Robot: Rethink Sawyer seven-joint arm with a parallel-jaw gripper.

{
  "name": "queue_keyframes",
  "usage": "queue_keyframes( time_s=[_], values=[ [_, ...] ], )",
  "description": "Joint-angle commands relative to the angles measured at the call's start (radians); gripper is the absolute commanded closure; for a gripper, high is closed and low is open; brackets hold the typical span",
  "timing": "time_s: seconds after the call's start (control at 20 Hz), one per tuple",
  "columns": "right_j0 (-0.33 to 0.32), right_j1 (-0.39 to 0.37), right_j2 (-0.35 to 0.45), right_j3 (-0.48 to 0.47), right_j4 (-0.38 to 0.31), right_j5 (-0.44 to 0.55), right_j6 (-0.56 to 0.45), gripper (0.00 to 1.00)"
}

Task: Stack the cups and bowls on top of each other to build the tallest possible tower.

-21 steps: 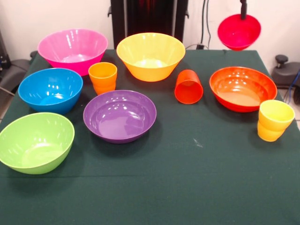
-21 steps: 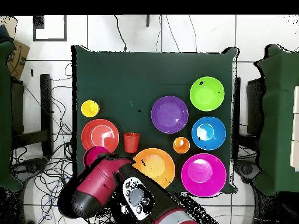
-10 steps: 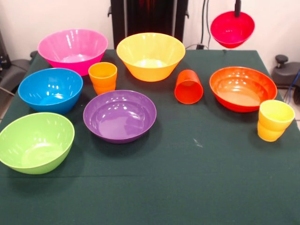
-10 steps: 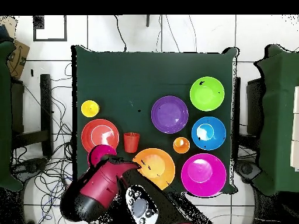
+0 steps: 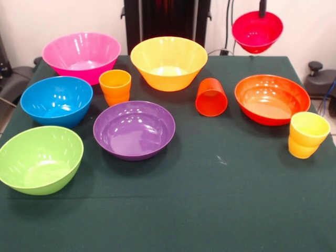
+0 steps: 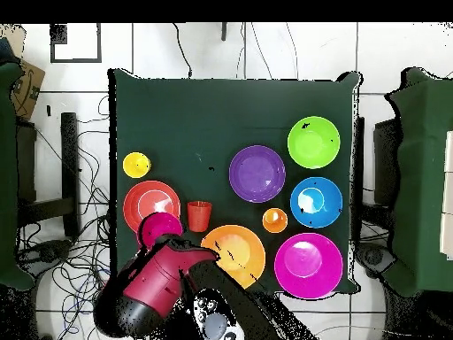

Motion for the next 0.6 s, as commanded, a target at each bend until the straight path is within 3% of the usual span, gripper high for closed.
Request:
queue_keyframes(
  time_s=[0.05,0.6],
  values=[
    [-0.020,0.075,-0.031,-0.049,-0.153,0.062,-0.061,1.00],
    [-0.059,0.149,-0.058,-0.142,-0.259,0.087,-0.075,1.00]
  ],
)
